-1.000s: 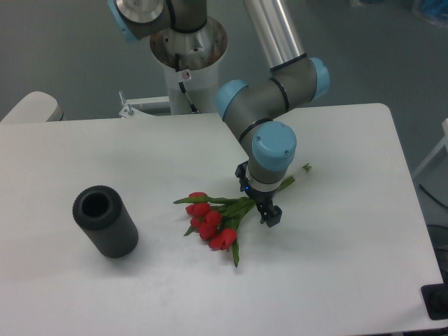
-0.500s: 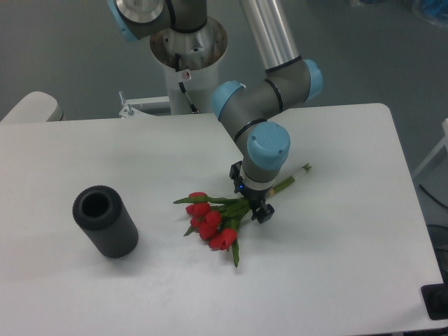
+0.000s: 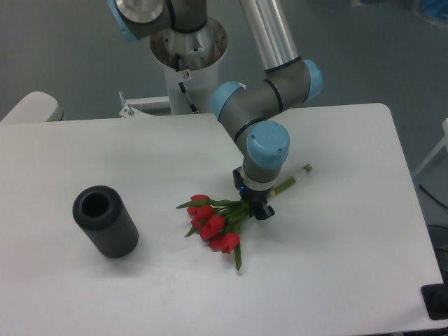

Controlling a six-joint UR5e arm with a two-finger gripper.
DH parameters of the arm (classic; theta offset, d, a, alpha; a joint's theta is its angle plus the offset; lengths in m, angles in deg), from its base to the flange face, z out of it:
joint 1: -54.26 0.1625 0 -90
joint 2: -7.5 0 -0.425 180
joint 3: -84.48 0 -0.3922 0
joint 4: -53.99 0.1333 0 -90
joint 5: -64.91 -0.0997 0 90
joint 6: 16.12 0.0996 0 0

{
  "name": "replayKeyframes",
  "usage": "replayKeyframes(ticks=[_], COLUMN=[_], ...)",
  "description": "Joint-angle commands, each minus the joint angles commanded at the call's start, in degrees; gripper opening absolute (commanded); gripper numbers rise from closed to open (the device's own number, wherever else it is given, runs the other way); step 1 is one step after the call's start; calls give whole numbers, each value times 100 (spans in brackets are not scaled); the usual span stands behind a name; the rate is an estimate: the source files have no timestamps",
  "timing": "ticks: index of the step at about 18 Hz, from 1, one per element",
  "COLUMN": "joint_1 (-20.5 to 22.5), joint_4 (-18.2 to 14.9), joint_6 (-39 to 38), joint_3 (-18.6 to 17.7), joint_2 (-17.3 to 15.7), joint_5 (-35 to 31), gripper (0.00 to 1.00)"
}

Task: Pick up the flowers from the table
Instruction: 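Lower the gripper and close it on the tulip stems, then lift the held tulips off the table and carry them away from the cup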

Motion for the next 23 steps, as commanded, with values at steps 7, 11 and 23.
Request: replayKeyframes(ticks=[7,11,23], joint_1=[18,18,167], joint_4=[0,-9,-508], joint_6=[9,0,-360], joint_3=[62,62,1247], joint_2=[-9,-35,87], joint_5=[-9,-9,17], gripper=[3,0,0])
